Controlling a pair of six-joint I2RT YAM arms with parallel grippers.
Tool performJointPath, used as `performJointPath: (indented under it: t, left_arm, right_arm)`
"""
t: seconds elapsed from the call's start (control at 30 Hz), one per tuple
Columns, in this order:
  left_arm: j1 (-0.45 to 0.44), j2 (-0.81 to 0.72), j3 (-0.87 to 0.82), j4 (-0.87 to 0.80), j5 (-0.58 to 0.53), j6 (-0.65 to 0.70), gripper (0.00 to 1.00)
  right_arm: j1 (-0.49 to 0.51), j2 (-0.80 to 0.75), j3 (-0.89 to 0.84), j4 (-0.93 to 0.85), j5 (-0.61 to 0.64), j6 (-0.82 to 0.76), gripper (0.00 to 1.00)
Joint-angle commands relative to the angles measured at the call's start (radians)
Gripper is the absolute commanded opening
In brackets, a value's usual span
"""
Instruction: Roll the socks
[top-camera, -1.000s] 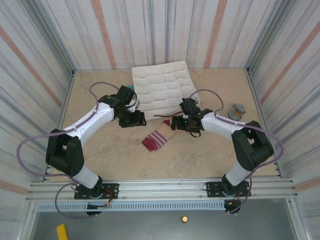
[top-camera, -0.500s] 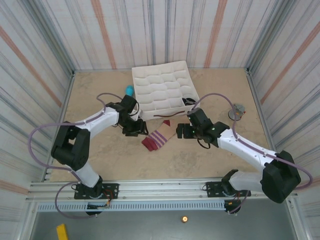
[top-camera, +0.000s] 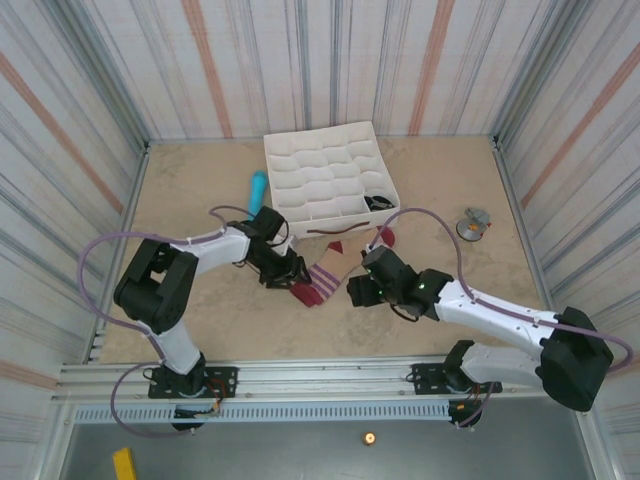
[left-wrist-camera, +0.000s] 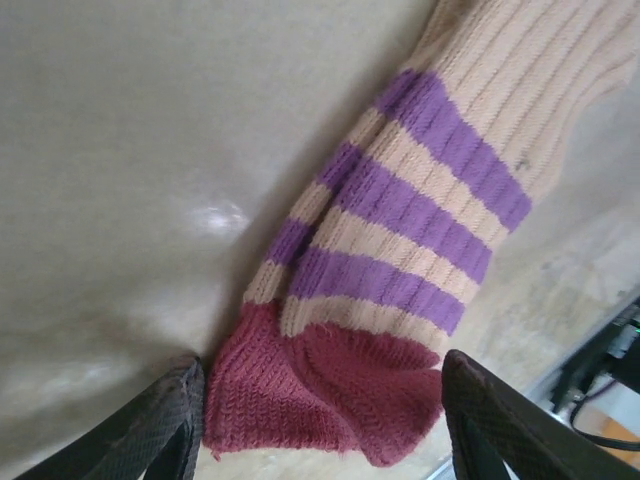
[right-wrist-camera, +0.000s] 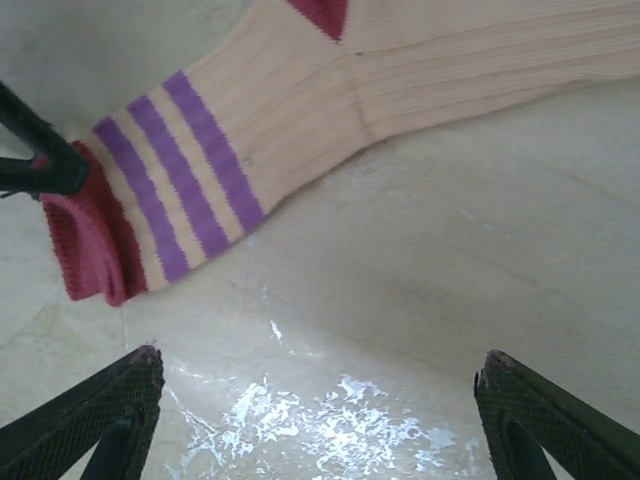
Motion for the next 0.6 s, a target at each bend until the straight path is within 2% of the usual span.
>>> performJointPath:
  t: [0.0, 0.17, 0.3, 0.47, 0.57]
  left_arm:
    - [-0.015, 0.004, -0.075, 0.099, 0.074, -0.129, 0.65]
    - [-0.020, -0.035, -0.066, 0.074, 0.058, -0.156, 0.66]
    - [0.001, -0.072, -0.037, -0.033, 0.021, -0.097, 0.65]
    - [0.032, -0.084, -0.053, -0.095, -0.009, -0.055, 0.59]
    - [0.046, -0.095, -0.107, -0.035, 0.032, -0.083, 0.48]
  right_arm:
    - [0.047, 0.025, -0.004, 0.075, 0.040, -0.050, 0.82]
    - [0.121, 0.102, 0.015, 0.123, 0.067, -0.084, 0.79]
    - [0.144, 0.164, 0.049, 0.125, 0.081, -0.081, 0.78]
    - [0.145, 0.167, 0.051, 0.149, 0.076, -0.067, 0.78]
    - [0.144, 0.163, 0.052, 0.151, 0.075, -0.064, 0.78]
